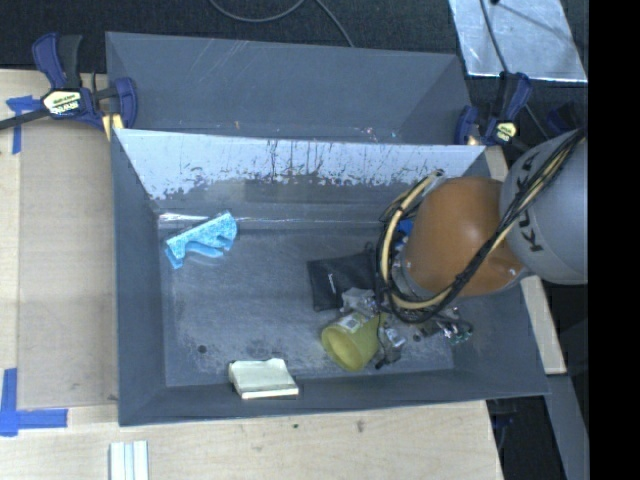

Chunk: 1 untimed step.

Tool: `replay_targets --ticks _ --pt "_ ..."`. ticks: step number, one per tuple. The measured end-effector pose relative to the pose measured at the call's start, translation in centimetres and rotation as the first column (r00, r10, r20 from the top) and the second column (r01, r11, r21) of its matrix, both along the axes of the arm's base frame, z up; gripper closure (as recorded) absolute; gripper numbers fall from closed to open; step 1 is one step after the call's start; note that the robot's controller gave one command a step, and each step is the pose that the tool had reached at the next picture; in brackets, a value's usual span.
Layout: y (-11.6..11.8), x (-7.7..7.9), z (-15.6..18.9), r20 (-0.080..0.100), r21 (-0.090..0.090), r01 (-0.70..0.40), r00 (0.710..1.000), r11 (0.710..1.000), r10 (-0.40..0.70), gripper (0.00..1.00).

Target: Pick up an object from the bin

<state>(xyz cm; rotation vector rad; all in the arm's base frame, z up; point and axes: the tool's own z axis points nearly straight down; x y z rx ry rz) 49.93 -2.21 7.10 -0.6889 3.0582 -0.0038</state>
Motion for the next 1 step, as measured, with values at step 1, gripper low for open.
replay_targets --ticks 1 --pt "0.00 0.00 0.00 0.000 0.000 0.000 1.000 1.000 0.000 1.00"
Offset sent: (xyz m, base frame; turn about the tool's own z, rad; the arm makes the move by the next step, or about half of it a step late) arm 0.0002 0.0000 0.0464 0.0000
